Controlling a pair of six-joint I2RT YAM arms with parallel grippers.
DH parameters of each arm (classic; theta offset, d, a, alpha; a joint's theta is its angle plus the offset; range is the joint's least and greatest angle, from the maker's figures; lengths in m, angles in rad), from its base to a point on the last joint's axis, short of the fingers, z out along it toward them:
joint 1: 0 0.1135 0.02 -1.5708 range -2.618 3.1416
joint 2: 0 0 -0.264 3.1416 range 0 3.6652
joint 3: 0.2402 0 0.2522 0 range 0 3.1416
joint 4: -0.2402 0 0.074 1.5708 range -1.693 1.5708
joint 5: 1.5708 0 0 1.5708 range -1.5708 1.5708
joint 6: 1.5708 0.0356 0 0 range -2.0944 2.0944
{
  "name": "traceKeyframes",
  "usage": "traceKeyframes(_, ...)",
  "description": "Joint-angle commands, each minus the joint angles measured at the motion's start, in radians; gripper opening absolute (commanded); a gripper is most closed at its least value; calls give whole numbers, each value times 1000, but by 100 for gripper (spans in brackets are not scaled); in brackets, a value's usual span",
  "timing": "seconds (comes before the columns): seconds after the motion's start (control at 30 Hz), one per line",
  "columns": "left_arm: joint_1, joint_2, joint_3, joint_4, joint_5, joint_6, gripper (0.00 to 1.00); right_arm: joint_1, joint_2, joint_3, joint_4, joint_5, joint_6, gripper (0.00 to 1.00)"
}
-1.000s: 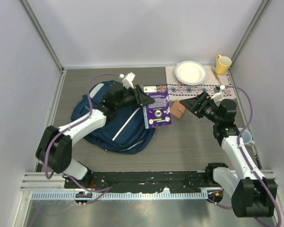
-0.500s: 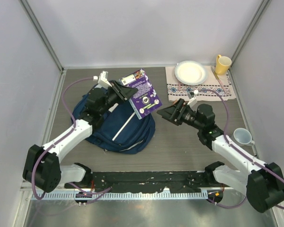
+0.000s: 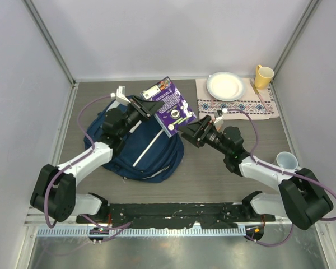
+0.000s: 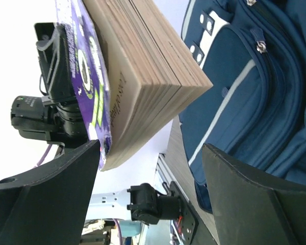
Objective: Pack the student bag
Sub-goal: Pick up the book from the center of the board.
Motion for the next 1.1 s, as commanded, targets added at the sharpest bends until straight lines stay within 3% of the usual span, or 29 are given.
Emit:
traceKeyframes(0.0,-3,10,-5,213,14,-79,0,8,29,24,208,54,36,86)
traceKeyframes(0.3,-6,41,-37,290,31,-141,0,9,172,47,432,65,107,82)
traceKeyframes(0.4,-8,56,-44,308,40,-154,0,9,198,57,461,66,124,72)
traceKeyframes(0.67,-14,111,-51,345,90,-174,0,11,189,56,498,55,128,16)
traceKeyframes(0.73,-14,131,-51,345,104,-171,8,9,170,47,493,61,113,1)
traceKeyframes(0.8,-14,134,-51,312,135,-152,28,9,117,36,423,80,87,1)
traceKeyframes(0.87,-14,116,-46,188,152,-81,40,9,66,28,322,124,0,1)
traceKeyframes(0.93,-14,76,-29,11,167,0,57,9,-31,34,111,178,-62,1)
traceKeyframes(1.07,-19,-11,36,-387,95,295,70,6,-202,50,-312,436,-195,1)
